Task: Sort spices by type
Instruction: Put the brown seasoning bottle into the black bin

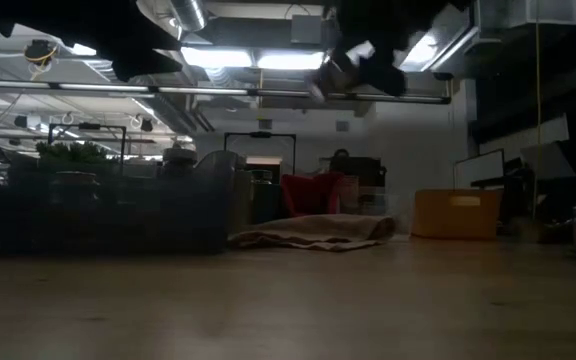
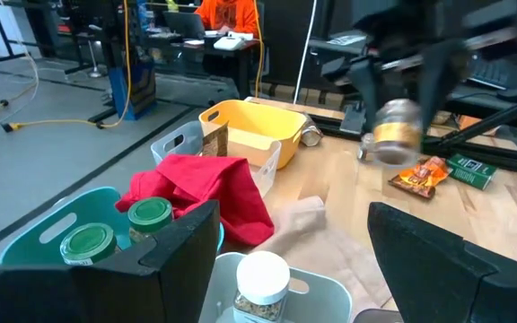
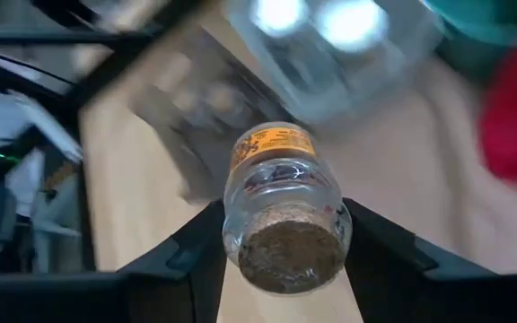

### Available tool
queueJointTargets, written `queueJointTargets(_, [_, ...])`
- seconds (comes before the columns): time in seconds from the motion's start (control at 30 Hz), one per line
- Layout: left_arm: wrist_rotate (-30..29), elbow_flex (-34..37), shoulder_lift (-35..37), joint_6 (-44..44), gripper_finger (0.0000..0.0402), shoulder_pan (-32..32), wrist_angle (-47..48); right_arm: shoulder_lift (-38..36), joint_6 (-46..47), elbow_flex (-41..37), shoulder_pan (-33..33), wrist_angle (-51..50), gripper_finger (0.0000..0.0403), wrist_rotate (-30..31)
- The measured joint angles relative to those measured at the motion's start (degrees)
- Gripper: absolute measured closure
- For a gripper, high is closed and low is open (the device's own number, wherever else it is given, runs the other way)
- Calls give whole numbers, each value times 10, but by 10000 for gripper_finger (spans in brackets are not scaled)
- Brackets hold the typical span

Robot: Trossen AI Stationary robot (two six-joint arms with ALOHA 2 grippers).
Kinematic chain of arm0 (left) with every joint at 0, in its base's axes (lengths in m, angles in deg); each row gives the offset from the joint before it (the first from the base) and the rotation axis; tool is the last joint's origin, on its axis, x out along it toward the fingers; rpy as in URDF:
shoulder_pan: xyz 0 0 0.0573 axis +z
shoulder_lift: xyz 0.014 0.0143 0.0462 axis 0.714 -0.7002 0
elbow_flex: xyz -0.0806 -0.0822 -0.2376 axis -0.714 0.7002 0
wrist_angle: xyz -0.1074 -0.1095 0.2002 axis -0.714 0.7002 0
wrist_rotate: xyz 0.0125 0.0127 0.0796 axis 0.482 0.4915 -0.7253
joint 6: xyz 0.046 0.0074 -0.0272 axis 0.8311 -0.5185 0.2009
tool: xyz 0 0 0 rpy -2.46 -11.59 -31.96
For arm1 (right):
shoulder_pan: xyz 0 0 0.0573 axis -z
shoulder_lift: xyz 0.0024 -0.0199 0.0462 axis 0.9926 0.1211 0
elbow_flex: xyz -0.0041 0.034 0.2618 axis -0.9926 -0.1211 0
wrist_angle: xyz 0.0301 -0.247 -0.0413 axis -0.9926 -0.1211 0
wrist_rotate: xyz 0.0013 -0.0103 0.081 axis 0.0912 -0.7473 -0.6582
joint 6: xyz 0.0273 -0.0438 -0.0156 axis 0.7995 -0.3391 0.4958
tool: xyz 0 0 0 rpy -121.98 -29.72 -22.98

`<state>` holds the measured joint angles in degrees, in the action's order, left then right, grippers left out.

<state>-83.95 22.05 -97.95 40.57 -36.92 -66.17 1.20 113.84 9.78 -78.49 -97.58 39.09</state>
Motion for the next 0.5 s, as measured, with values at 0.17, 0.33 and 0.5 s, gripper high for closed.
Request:
queueJointTargets(0.17, [0,0,0,0,133,0,0,39,-43,20,-37,109,216,1])
queueJointTargets(0.33, [0,0,0,-3,133,0,0,103,-126,76,-66,135,217,2])
queueJointTargets(0.5, [0,0,0,-4,133,0,0,176,-223,152,-85,101,216,2])
